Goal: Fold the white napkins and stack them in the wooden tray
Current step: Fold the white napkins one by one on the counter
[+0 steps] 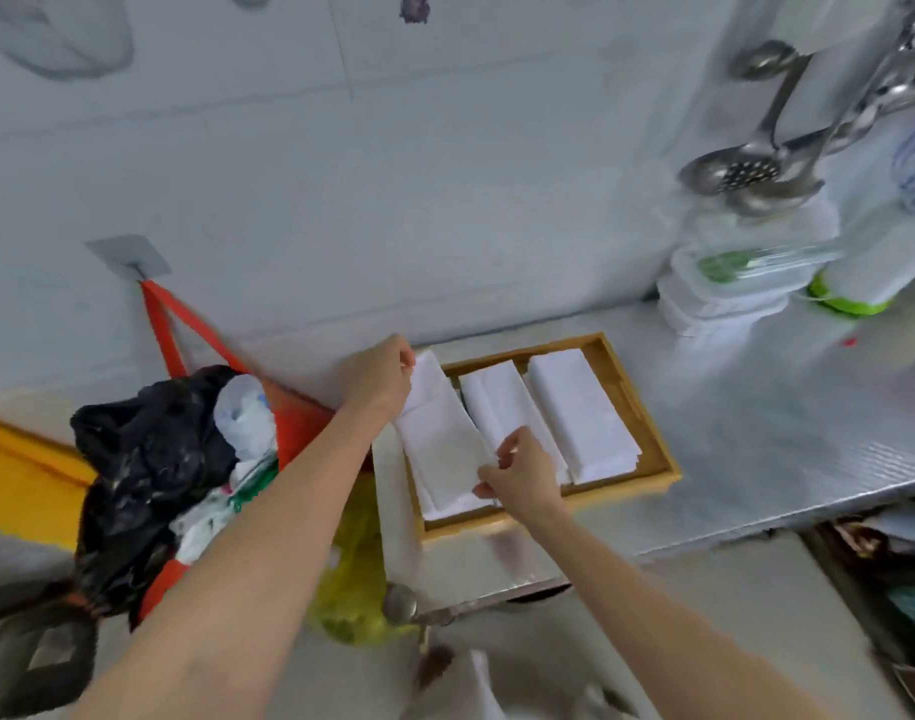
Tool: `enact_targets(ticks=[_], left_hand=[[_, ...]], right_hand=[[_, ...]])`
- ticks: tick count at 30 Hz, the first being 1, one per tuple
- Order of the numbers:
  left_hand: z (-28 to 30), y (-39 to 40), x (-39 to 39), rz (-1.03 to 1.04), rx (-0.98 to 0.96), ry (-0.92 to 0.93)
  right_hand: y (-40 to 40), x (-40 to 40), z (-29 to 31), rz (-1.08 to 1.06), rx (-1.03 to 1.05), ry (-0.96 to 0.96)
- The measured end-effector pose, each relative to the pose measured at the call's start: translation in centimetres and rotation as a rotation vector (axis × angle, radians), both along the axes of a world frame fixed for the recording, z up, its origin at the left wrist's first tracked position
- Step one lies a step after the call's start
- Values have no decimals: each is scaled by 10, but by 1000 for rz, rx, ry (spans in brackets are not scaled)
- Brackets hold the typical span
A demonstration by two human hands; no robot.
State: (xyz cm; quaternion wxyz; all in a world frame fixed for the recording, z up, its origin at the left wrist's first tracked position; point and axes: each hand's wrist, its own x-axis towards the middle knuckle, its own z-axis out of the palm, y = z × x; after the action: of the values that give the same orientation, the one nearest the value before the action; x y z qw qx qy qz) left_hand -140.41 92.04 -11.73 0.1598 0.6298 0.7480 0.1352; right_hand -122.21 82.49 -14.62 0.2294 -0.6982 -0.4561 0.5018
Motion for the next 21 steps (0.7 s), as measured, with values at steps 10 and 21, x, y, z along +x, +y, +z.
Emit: enact_targets(ticks=[10,21], left_hand=[[-49,27,-1,-316,-162,-6],[-30,31,11,-527,-71,323]], right_hand=[[-5,-46,-28,54,-79,-265],[-9,-24,-10,375,68,-542]])
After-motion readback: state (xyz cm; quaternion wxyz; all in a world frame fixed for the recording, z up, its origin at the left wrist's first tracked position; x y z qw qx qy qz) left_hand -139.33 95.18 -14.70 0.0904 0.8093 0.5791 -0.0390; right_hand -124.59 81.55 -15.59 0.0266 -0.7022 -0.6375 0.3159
